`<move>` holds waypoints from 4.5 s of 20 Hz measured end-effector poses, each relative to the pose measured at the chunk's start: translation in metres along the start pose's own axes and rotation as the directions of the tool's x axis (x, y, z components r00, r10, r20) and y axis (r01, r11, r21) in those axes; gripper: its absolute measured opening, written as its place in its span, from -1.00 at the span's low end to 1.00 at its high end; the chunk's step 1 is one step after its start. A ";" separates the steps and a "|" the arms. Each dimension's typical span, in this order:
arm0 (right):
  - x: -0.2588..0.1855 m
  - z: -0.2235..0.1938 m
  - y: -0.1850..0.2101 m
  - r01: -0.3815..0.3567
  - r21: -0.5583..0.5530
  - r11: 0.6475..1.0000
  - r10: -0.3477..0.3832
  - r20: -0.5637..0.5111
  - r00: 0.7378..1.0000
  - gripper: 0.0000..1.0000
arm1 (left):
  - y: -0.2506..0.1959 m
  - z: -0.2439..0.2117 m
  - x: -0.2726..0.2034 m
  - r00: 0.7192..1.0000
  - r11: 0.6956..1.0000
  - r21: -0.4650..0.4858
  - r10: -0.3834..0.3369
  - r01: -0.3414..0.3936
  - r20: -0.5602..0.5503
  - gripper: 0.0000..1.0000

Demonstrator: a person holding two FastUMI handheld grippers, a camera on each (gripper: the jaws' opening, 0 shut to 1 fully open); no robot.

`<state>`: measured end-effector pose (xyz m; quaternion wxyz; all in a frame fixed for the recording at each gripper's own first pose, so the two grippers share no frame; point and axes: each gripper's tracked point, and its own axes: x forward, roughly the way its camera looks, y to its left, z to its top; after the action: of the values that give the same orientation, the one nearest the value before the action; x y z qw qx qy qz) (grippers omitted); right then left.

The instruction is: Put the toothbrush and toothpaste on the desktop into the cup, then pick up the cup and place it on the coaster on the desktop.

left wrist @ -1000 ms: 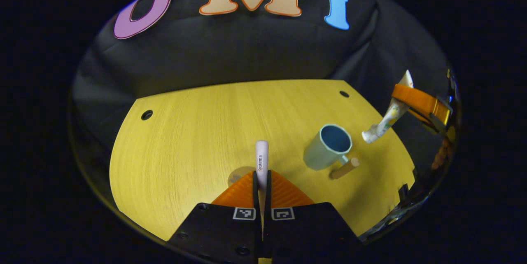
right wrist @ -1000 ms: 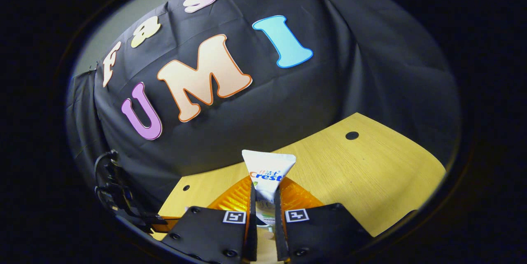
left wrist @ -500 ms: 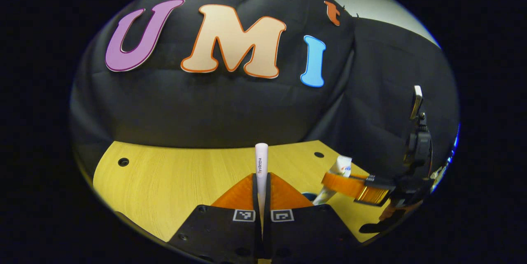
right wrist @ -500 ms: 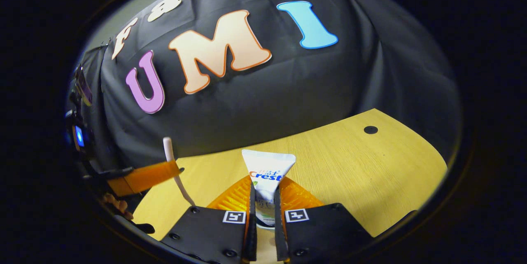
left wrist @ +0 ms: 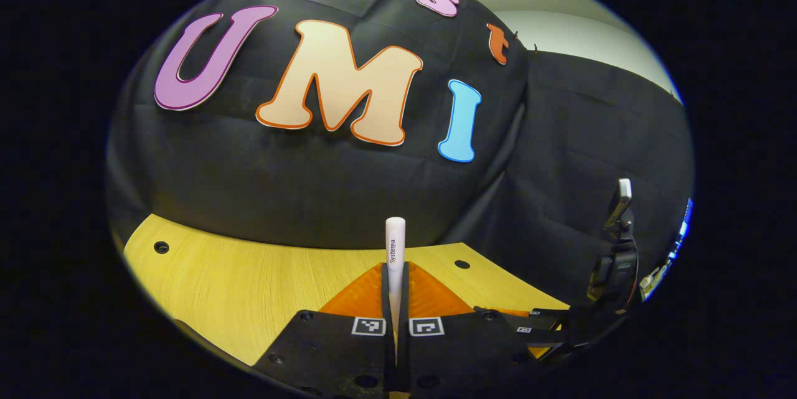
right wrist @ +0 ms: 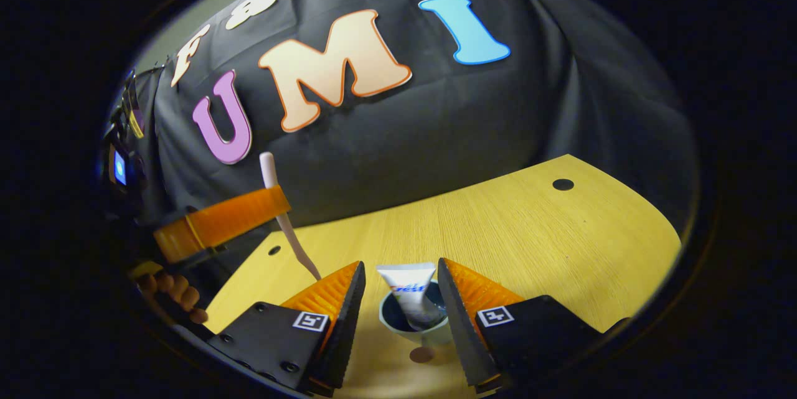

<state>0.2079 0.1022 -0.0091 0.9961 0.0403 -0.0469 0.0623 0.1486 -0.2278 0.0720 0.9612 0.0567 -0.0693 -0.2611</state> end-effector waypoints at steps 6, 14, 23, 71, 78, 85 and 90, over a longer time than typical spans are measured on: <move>-0.034 0.016 -0.043 0.125 -0.002 0.992 -0.124 0.053 0.991 0.97 | -0.017 0.010 0.009 0.998 0.999 0.016 -0.043 0.043 0.043 -1.00; -0.086 -0.015 -0.095 0.272 0.033 0.962 -0.272 -0.016 0.962 0.97 | -0.029 -0.027 0.034 0.995 0.995 -0.022 -0.098 0.098 0.005 -1.00; -0.110 -0.040 -0.106 0.311 -0.036 0.950 -0.312 -0.051 0.949 0.97 | -0.026 -0.078 0.026 0.992 0.984 -0.139 -0.122 0.115 -0.041 -0.92; 0.003 -0.144 -0.044 0.090 -0.330 0.940 -0.310 -0.711 0.631 -0.46 | 0.189 -0.135 -0.280 0.704 0.719 -0.108 0.621 -0.687 -0.343 0.88; -0.004 -0.145 -0.033 0.042 -0.361 0.931 -0.302 -0.705 0.641 -0.46 | 0.184 -0.140 -0.269 0.724 0.744 -0.111 0.587 -0.659 -0.362 0.88; -0.004 -0.141 0.010 -0.109 -0.352 0.929 -0.185 -0.702 0.687 -0.48 | 0.190 -0.140 -0.273 0.742 0.763 -0.119 0.560 -0.635 -0.369 0.88; -0.012 -0.134 0.002 -0.157 -0.373 0.914 -0.170 -0.707 0.687 -0.54 | 0.193 -0.139 -0.280 0.749 0.760 -0.147 0.554 -0.633 -0.363 0.88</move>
<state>0.2073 0.1146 -0.1432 0.9184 -0.1946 0.3396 0.0583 0.0271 0.0906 -0.0654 0.9915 -0.0568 0.0964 0.0656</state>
